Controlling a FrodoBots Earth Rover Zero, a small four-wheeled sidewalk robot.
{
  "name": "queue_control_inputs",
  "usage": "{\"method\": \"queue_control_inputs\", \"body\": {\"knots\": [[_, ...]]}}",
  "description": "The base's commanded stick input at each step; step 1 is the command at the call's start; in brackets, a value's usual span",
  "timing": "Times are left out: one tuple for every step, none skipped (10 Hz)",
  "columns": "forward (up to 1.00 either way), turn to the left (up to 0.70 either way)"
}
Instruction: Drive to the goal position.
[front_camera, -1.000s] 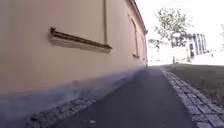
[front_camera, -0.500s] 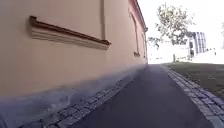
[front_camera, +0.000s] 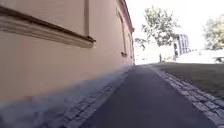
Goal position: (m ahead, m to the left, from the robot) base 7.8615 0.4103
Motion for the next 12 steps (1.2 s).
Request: {"method": "queue_control_inputs", "body": {"knots": [[0.7, 0.0], [0.7, 0.0], [0.7, 0.0], [0.7, 0.0], [0.7, 0.0], [0.7, 0.0], [0.7, 0.0], [0.7, 0.0], [0.7, 0.0], [0.7, 0.0], [0.7, 0.0], [0.7, 0.0]]}}
